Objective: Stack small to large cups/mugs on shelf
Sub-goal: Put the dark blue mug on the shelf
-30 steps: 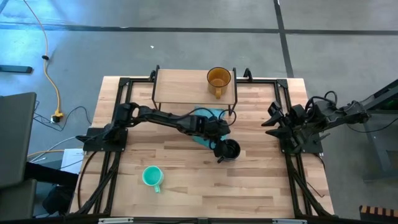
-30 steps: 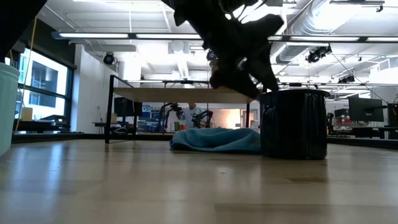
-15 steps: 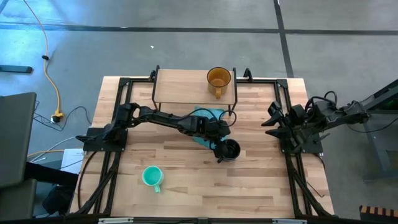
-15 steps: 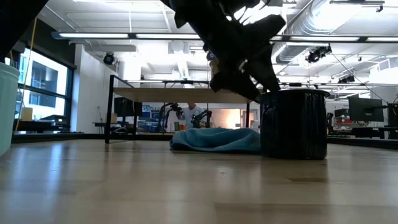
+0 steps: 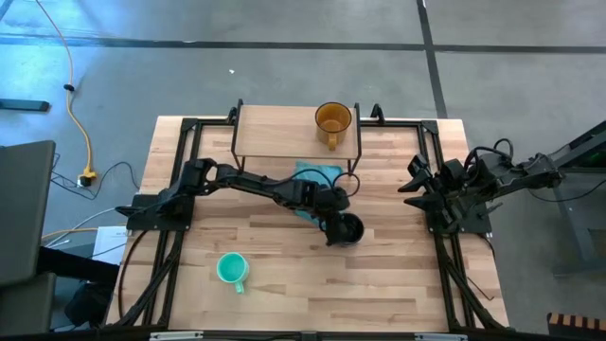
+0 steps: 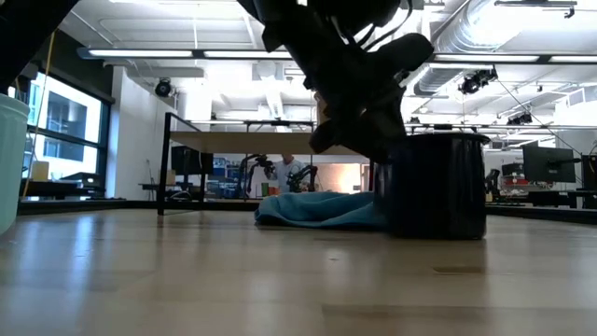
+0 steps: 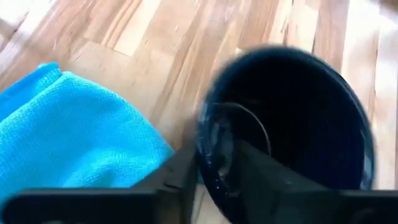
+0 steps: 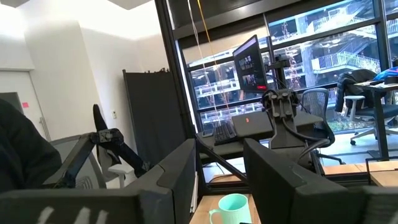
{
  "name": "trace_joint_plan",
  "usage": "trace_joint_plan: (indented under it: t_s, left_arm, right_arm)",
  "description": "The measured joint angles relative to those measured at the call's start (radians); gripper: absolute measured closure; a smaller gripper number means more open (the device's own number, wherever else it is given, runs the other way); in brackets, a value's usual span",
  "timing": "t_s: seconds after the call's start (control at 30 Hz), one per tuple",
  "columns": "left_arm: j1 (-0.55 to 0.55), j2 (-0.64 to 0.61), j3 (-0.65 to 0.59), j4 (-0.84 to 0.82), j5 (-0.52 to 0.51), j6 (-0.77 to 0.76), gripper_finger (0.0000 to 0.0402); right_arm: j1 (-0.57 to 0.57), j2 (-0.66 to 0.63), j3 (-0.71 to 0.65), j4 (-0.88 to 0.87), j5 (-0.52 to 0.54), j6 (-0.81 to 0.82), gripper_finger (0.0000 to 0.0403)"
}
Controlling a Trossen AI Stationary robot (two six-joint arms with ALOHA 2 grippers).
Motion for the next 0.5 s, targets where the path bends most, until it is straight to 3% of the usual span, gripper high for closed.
trace_joint_plan:
  t_s: [0.13, 0.33, 0.5]
  left_arm:
    - [-0.009, -0.001, 0.001, -0.019, -0.006, -0.01, 0.0387]
    - [-0.027, -0.001, 0.002, -0.067, -0.007, -0.026, 0.0363]
    - [-0.043, -0.003, 0.002, -0.144, -0.008, -0.043, 0.0391]
  right_arm:
    - [0.0, 0.0, 0.0, 0.0, 0.0, 0.003, 0.0274]
    - [0.0, 0.0, 0.0, -0.005, 0.0, 0.005, 0.0274]
    - [0.0, 0.0, 0.0, -0.006, 0.0, -0.002, 0.0274]
